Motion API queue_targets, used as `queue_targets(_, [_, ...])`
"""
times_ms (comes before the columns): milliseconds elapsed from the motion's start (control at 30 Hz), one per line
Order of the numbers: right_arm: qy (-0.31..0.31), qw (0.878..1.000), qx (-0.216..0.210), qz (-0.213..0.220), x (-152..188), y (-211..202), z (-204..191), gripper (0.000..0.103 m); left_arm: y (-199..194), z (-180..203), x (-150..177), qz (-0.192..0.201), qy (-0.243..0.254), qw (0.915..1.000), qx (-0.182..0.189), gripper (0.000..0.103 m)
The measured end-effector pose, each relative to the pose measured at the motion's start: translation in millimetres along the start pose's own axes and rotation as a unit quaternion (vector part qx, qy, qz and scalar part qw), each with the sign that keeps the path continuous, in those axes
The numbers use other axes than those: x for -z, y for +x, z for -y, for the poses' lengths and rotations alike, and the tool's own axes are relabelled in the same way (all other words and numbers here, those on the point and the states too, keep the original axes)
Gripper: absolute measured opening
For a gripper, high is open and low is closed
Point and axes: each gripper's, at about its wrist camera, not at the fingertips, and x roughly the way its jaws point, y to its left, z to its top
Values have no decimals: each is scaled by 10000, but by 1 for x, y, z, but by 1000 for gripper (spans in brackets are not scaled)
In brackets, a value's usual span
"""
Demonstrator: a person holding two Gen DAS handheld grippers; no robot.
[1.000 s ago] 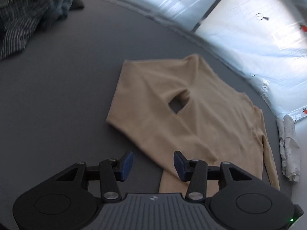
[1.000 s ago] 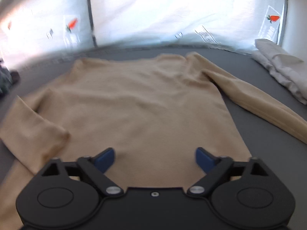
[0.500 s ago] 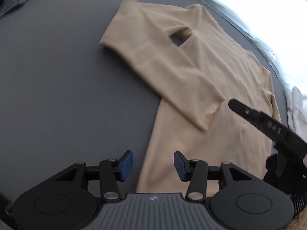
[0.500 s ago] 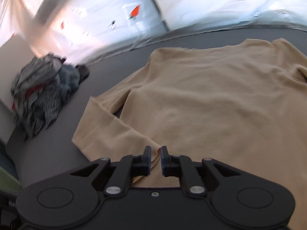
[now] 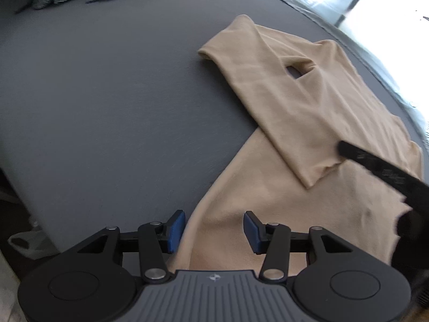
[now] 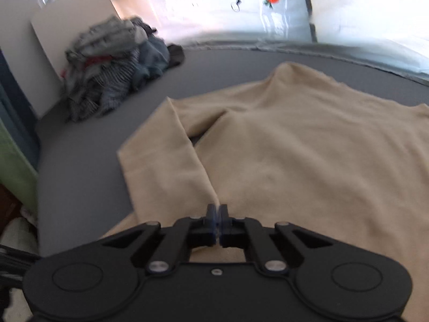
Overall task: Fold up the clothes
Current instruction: 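Grasp the opposite side edge with the right gripper and fold it over the middle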
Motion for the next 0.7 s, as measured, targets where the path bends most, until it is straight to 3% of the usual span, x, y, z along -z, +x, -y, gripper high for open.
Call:
queue_targets(167, [-13, 9992, 173, 348, -3, -51, 32, 2, -3, 8, 6, 53, -251, 9991, -349, 51])
queue_targets(300, [416, 9934, 708, 796, 0, -100, 87, 2, -11, 17, 12, 127, -359, 9976, -575, 51])
queue_targets(467, [1154, 9727, 1617, 1204, 15, -146, 155, 2, -30, 40, 31, 393, 66, 9965, -733, 51])
queue_targets(567, [1476, 9632, 2019, 980, 33, -147, 175, 3, -31, 58, 43, 363, 370, 9972, -540, 59])
queue_targets(633, [1662, 9612, 2042, 818, 44, -145, 182, 8, -26, 71, 51, 233, 636, 9968, -430, 60])
queue_targets(667, [1815, 9590, 2019, 811, 50, -145, 186, 15, -22, 79, 55, 148, 764, 9960, -429, 60])
queue_targets(700, [1994, 9562, 1978, 825, 57, -145, 188, 29, -17, 85, 58, 57, 870, 9953, -427, 60])
